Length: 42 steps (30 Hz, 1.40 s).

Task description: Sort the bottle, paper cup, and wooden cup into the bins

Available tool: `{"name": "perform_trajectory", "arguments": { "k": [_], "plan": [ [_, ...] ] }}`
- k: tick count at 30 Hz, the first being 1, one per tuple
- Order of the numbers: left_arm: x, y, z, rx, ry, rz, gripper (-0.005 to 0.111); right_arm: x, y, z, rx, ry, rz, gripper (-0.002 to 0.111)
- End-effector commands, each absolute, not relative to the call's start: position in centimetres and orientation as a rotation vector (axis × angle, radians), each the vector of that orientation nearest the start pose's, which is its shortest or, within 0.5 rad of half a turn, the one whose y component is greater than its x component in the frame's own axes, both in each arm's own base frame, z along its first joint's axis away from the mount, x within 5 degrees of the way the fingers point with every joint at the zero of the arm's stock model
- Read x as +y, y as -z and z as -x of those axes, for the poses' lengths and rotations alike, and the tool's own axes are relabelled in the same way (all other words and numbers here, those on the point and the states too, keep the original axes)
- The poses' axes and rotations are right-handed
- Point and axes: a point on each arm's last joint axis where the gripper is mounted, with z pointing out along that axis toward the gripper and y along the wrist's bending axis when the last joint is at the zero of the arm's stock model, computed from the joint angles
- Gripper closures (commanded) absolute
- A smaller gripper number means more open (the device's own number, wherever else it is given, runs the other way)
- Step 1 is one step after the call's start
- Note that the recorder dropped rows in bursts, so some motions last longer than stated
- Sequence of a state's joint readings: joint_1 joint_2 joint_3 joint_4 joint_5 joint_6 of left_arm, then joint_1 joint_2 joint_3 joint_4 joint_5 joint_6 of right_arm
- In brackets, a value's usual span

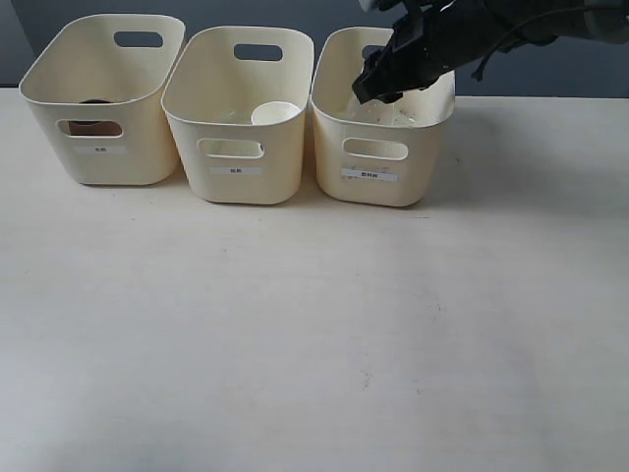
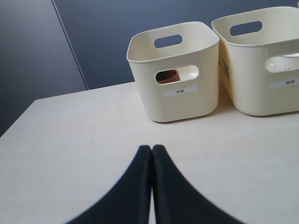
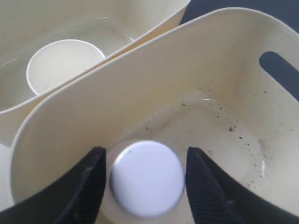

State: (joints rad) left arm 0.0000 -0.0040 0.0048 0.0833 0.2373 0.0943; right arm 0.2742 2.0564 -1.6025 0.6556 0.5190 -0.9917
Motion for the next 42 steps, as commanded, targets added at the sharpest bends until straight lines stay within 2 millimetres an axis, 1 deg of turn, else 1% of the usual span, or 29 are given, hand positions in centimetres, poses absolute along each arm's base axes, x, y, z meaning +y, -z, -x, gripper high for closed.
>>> {"name": "perform_trajectory", "arguments": {
  "k": [1, 5, 11, 13, 16, 19, 22, 23, 24, 25, 26, 28, 29, 36, 38, 42],
  "plan": [
    [0.1, -19.2, -5.6, 1.712, -0.137, -0.134, 0.107, 15.0, -21.5, -44.8, 2.159, -0.283, 0.893, 0.052],
    [0.1, -19.2, -5.6, 1.712, -0.137, -0.134, 0.107, 15.1, -21.1, -44.8, 2.169, -0.287, 0.897, 0.051],
    [0.1, -19.2, -5.6, 1.712, -0.137, -0.134, 0.107, 15.1, -21.1, -44.8, 2.170, -0.296, 0.888, 0.051],
    [0.1, -19.2, -5.6, 1.712, -0.137, -0.134, 0.107, 15.1, -21.5, -44.7, 2.166, -0.298, 0.891, 0.051],
    [0.1, -19.2, -5.6, 1.712, -0.137, -0.134, 0.107, 15.1, -23.2, -44.2, 2.140, -0.306, 0.899, 0.051],
    [0.1, -19.2, -5.6, 1.712, -0.137, -0.134, 0.107, 14.9, -26.0, -43.2, 2.092, -0.302, 0.916, 0.051],
    [0.1, -19.2, -5.6, 1.712, -0.137, -0.134, 0.107, 14.6, -29.4, -41.7, 2.046, -0.293, 0.931, 0.052],
    [0.1, -19.2, -5.6, 1.712, -0.137, -0.134, 0.107, 14.3, -30.2, -41.4, 2.042, -0.271, 0.921, 0.054],
    [0.1, -19.2, -5.6, 1.712, -0.137, -0.134, 0.107, 13.9, -31.1, -41.0, 2.046, -0.235, 0.903, 0.059],
    [0.1, -19.2, -5.6, 1.712, -0.137, -0.134, 0.107, 13.4, -32.0, -40.6, 2.053, -0.182, 0.891, 0.066],
    [0.1, -19.2, -5.6, 1.712, -0.137, -0.134, 0.107, 12.8, -32.8, -40.2, 2.062, -0.118, 0.876, 0.075],
    [0.1, -19.2, -5.6, 1.712, -0.137, -0.134, 0.107, 11.8, -33.6, -39.5, 2.088, -0.013, 0.841, 0.100],
    [0.1, -19.2, -5.6, 1.712, -0.137, -0.134, 0.107, 11.0, -34.2, -39.1, 2.085, 0.046, 0.804, 0.108],
    [0.1, -19.2, -5.6, 1.712, -0.137, -0.134, 0.107, 6.8, -36.3, -36.6, 2.028, 0.088, 0.611, 0.109],
    [0.1, -19.2, -5.6, 1.712, -0.137, -0.134, 0.107, 6.1, -36.5, -36.1, 2.050, 0.076, 0.565, 0.109],
    [0.1, -19.2, -5.6, 1.712, -0.137, -0.134, 0.107, 5.8, -36.6, -35.3, 2.104, 0.082, 0.585, 0.109]
  ]
}}
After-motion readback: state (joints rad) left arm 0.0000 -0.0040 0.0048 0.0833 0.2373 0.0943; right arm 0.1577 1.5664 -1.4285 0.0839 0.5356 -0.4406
